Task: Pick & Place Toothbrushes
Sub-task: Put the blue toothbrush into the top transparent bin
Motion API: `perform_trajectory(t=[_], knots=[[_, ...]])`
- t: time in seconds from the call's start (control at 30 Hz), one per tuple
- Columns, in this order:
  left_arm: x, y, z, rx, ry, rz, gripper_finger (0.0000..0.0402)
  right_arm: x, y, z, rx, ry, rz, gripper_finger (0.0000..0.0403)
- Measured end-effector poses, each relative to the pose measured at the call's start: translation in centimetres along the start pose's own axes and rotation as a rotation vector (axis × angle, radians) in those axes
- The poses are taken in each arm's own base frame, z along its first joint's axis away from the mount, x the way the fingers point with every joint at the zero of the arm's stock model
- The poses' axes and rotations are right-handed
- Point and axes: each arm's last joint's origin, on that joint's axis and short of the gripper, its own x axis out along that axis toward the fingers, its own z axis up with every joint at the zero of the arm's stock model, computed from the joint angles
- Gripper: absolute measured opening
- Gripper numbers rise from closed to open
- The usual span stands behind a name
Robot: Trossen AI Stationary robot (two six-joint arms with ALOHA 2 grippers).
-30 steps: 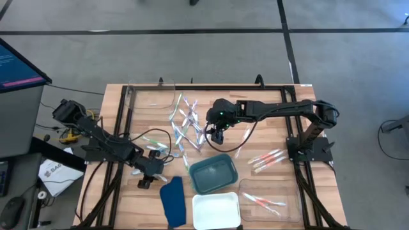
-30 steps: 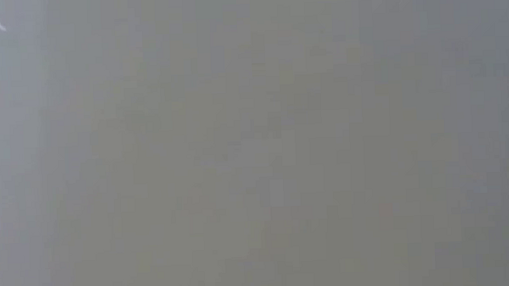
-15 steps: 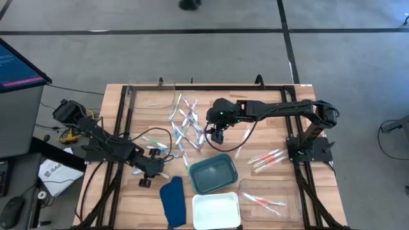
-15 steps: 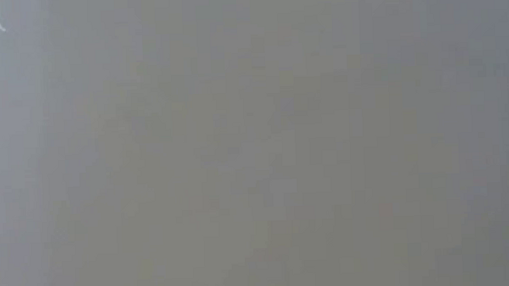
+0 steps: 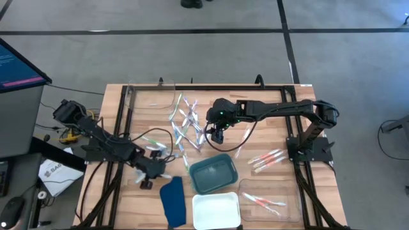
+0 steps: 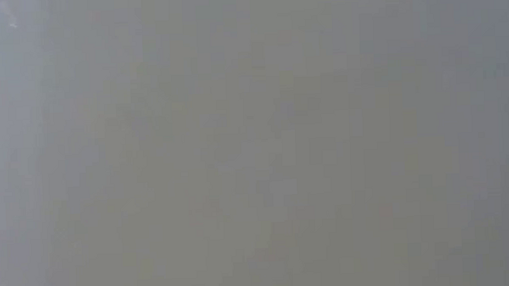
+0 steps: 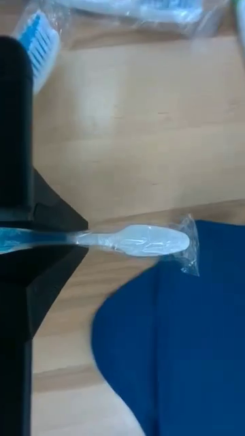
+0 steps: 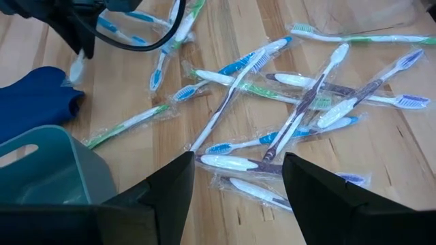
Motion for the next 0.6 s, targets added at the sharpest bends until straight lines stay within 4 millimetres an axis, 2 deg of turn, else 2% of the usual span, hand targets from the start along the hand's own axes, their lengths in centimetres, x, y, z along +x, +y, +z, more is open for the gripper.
perform_trajectory(t=[0.17,0.3,0.6], knots=[[-0.4,-0.2,1.1,-0.008,-0.030,-0.015,0.0011,0.0,0.0,0.0,0.000,0.000,0.000,0.0216],[-1.1,-0.1,2.2,-0.008,-0.077,-0.011,0.0016,0.0,0.0,0.0,0.000,0.000,0.000,0.0216],[-3.6,1.1,4.0,-0.007,-0.215,-0.006,0.0011,0.0,0.0,0.0,0.000,0.003,0.000,0.0216]])
